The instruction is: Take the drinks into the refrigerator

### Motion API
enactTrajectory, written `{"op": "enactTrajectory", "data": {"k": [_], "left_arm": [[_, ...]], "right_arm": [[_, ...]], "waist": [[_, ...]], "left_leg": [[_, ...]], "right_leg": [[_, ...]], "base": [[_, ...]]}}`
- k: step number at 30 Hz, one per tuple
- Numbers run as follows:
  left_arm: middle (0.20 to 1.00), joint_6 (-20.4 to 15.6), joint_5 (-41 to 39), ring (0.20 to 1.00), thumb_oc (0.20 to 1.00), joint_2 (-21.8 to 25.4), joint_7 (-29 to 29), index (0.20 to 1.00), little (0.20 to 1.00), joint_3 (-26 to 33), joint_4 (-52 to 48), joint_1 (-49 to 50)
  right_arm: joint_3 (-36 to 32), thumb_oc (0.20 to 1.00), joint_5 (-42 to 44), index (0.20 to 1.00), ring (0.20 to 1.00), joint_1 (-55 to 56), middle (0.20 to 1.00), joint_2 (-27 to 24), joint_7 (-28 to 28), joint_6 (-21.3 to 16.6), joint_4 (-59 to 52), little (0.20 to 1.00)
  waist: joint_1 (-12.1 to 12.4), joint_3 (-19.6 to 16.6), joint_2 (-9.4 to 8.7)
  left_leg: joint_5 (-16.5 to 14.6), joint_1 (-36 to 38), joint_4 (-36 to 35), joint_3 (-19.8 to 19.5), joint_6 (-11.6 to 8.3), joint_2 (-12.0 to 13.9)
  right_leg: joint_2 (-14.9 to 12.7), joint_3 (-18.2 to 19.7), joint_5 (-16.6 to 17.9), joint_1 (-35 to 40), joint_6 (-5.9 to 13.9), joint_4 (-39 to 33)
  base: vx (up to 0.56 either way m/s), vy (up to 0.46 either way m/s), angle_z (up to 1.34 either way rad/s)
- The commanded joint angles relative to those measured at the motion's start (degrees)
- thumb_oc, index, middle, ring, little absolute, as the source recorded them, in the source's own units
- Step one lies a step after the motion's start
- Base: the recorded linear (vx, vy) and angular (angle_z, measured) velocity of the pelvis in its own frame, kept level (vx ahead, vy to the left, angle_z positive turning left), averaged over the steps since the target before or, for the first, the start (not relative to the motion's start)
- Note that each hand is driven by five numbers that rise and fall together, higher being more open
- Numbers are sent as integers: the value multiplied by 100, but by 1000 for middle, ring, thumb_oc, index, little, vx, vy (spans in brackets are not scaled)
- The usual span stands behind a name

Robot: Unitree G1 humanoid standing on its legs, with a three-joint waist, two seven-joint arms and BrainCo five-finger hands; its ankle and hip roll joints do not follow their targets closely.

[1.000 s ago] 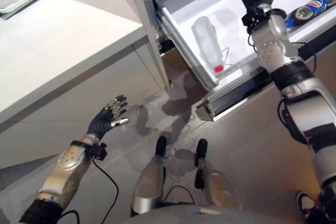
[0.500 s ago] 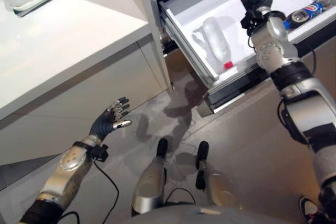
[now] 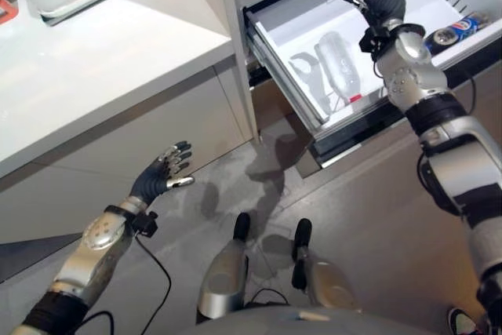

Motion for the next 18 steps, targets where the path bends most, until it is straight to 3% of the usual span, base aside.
{"op": "enactTrajectory", "data": {"k": [1, 2, 4, 5, 6, 10, 11, 14, 16, 18], "left_arm": [[1000, -149, 67, 1000, 1000, -77, -30, 1000, 1000, 91, -47, 356], [1000, -148, 68, 1000, 1000, -75, -29, 1000, 1000, 88, -48, 360], [1000, -125, 91, 1000, 1000, -177, -36, 1000, 1000, 172, -20, 388], [1000, -123, 110, 1000, 1000, -238, -54, 1000, 1000, 208, -6, 407], [1000, -92, 132, 1000, 1000, -400, -80, 1000, 1000, 319, 50, 461], [1000, -92, 240, 1000, 1000, -610, -92, 1000, 1000, 465, 43, 618], [1000, -85, 297, 1000, 1000, -838, -138, 1000, 1000, 648, 47, 742], [1000, -125, 410, 1000, 1000, -1134, -151, 1000, 1000, 831, 56, 865], [1000, -138, 430, 1000, 1000, -1235, -144, 1000, 1000, 874, 37, 885], [1000, -200, 570, 1000, 1000, -1534, -181, 1000, 1000, 1081, 69, 927]], "right_arm": [[163, 200, -142, 200, 200, 80, 200, -307, 12, -307, -706, 200], [157, 200, -146, 200, 200, 95, 200, -310, 6, -305, -719, 200], [-27, 592, -189, 592, 592, 423, 592, -494, -2, -373, -1202, 592], [-186, 1000, -124, 1000, 1000, 707, 1000, -581, 65, -402, -1453, 1000], [-448, 1000, -179, 1000, 1000, 1190, 1000, -823, 99, -460, -2066, 1000], [-1107, 1000, -270, 1000, 1000, 2260, 1000, -970, 240, -609, -3137, 1000], [-1638, 1000, -327, 1000, 1000, 3009, 1000, -897, 374, -758, -3734, 1000], [-2489, 1000, -699, 1000, 1000, 4238, 1000, -659, 407, -906, -4567, 1000], [-2707, 1000, -713, 1000, 1000, 4603, 1000, -541, 488, -934, -4804, 1000], [-3474, 1000, -1178, 1000, 1000, 5682, 1000, -338, 642, -1028, -5529, 1000]], "waist": [[-95, -760, -446], [-93, -760, -446], [-154, -880, -487], [-178, -951, -510], [-284, -1096, -545], [-378, -1281, -557], [-468, -1381, -539], [-534, -1512, -543], [-561, -1552, -540], [-713, -1644, -550]], "left_leg": [[-378, -98, 279, 118, 213, -187], [-380, -91, 279, 118, 214, -187], [-423, -5, 286, 141, 227, -195], [-453, 53, 293, 165, 234, -201], [-496, 150, 281, 230, 252, -206], [-559, 293, 221, 403, 296, -201], [-602, 376, 193, 506, 334, -211], [-633, 511, 105, 624, 386, -212], [-636, 547, 73, 636, 402, -215], [-635, 568, 52, 703, 442, -227]], "right_leg": [[-103, -88, -1296, -45, 129, 1001], [-102, -89, -1295, -35, 129, 995], [-99, -77, -1299, 99, 131, 908], [-99, -70, -1294, 182, 139, 856], [-88, -9, -1273, 309, 157, 732], [-82, 133, -1180, 409, 214, 565], [-94, 238, -1127, 441, 246, 517], [-111, 336, -1092, 507, 292, 482], [-112, 350, -1090, 516, 299, 479], [-140, 414, -1037, 504, 330, 459]], "base": [[51, 27, -1], [46, 18, -1], [47, 23, -2], [89, 55, 0], [94, 67, -2], [62, 61, -24], [74, 55, -44], [69, 54, -32], [36, 34, -24], [26, 35, -15]]}}
